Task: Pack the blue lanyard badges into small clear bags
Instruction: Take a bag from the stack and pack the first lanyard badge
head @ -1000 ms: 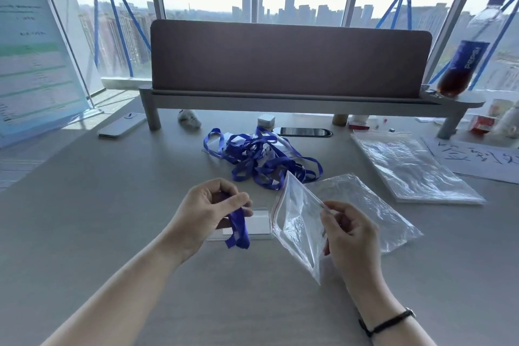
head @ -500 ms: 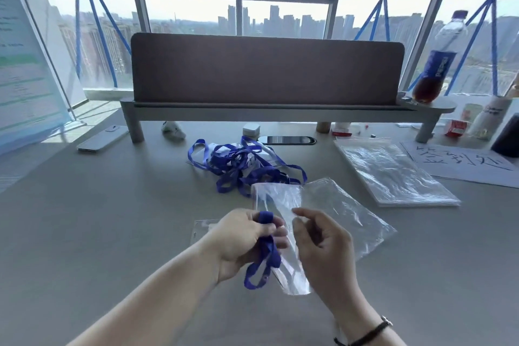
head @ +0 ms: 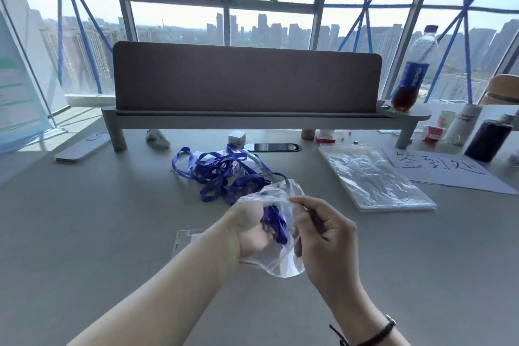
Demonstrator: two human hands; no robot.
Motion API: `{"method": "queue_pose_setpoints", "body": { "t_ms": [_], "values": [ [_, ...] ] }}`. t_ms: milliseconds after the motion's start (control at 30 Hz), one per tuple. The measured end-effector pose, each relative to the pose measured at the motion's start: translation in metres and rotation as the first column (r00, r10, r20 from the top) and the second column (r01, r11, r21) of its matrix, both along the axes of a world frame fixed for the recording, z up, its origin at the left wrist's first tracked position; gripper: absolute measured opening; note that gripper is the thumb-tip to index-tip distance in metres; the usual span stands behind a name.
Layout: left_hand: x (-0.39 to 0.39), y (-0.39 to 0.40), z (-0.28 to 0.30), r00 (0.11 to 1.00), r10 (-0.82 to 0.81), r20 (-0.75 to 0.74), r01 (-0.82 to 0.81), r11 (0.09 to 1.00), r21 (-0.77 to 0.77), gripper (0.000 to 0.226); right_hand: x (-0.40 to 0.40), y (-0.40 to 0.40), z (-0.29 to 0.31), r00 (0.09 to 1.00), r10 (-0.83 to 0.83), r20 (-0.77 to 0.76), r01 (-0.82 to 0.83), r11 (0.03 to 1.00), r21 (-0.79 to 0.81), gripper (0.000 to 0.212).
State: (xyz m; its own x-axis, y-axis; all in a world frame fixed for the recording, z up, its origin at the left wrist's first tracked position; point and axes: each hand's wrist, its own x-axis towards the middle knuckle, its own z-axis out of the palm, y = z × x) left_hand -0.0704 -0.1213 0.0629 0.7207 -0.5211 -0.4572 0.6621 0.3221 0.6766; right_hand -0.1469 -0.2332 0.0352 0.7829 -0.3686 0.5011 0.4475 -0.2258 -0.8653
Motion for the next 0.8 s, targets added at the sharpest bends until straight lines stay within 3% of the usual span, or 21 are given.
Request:
{"method": "queue_pose_setpoints", "body": {
  "t_ms": [33,100,267,467,567,633,667,700,800],
  "values": [
    [0.000,0.000,0.004,0.999,-0.035,0.002,0.035,0.999,-0.029,0.033,0.001,-0.003,0.002,1.000,-0.004,-0.002,0.004,0.999,0.032,0.017],
    [0.001,-0.001,0.007,0.993,-0.099,0.061,0.101,0.995,-0.025,0.024,0.002,-0.008,0.006,1.000,-0.018,-0.006,0.018,0.998,0.062,0.019],
    [0.001,-0.004,0.022,0.949,-0.210,0.236,0.153,0.959,0.240,0.030,0.007,-0.008,0.009,0.998,-0.055,-0.014,0.056,0.995,0.079,0.019],
    [-0.011,0.031,0.038,0.811,-0.396,0.431,0.192,0.875,0.444,0.034,0.017,0.002,0.008,0.996,-0.005,-0.092,0.026,0.974,0.225,0.018],
    [-0.017,0.073,0.050,0.793,-0.313,0.522,0.145,0.930,0.338,0.038,0.019,0.004,0.005,0.993,0.010,-0.114,0.017,0.971,0.238,0.018],
    [-0.015,0.099,0.045,0.814,-0.178,0.552,0.036,0.965,0.259,0.034,0.021,0.006,0.002,0.991,0.020,-0.133,0.012,0.972,0.236,0.018],
    [-0.012,0.109,0.038,0.816,-0.130,0.563,-0.050,0.955,0.293,0.028,0.023,0.006,0.001,0.989,0.024,-0.147,0.011,0.972,0.233,0.019],
    [-0.006,0.118,0.026,0.797,-0.125,0.591,-0.152,0.905,0.396,0.021,0.025,0.007,-0.001,0.986,0.031,-0.163,0.007,0.973,0.231,0.019],
    [0.009,0.138,-0.015,0.681,-0.397,0.615,-0.363,0.547,0.754,0.015,0.034,0.011,-0.008,0.970,0.091,-0.227,-0.027,0.962,0.270,0.020]
  ]
}}
